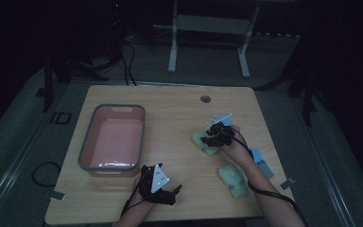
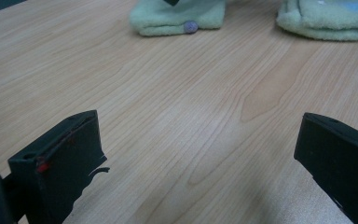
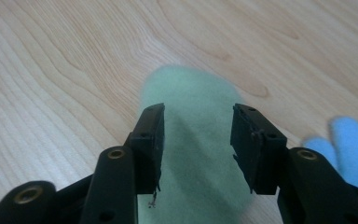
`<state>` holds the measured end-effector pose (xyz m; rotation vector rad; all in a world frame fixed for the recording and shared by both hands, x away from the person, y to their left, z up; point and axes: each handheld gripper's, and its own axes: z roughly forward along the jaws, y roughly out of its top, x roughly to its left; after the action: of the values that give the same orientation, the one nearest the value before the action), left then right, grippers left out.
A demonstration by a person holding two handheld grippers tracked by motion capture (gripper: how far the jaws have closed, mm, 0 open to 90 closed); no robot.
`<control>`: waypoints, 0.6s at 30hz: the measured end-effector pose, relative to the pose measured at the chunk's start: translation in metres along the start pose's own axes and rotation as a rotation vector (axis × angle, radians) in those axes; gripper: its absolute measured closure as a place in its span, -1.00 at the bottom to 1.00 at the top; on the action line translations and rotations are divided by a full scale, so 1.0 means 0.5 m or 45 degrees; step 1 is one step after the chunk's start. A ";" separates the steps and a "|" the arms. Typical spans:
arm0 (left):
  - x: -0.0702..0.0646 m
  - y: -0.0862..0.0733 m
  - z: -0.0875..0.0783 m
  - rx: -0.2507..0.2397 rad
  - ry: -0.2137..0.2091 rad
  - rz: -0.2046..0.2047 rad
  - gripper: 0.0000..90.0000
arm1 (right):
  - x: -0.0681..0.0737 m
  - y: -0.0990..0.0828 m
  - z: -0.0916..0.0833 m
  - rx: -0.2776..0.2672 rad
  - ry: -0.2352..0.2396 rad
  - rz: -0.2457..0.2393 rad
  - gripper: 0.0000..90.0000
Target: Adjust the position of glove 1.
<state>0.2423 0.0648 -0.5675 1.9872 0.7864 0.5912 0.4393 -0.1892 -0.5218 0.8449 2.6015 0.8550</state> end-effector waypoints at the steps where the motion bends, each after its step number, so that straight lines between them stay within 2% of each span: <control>1: 0.000 0.000 0.000 -0.001 0.000 -0.001 -0.97 | -0.002 -0.002 0.004 0.002 0.005 -0.005 0.24; 4: 0.001 0.000 0.000 -0.001 -0.001 -0.001 -0.97 | -0.006 -0.005 0.010 0.012 0.019 -0.007 0.25; 5: 0.001 0.000 0.000 0.000 -0.002 -0.002 -0.97 | -0.010 -0.008 0.018 0.037 0.037 -0.001 0.30; 13: 0.000 0.000 0.000 0.000 0.001 0.001 -0.97 | -0.013 -0.016 0.028 0.037 0.057 -0.019 0.35; 18: 0.000 0.000 0.000 0.001 0.001 0.000 -0.97 | -0.009 -0.017 0.030 0.031 0.056 0.002 0.56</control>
<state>0.2423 0.0647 -0.5676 1.9876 0.7869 0.5920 0.4453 -0.1905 -0.5384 0.8435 2.6548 0.8539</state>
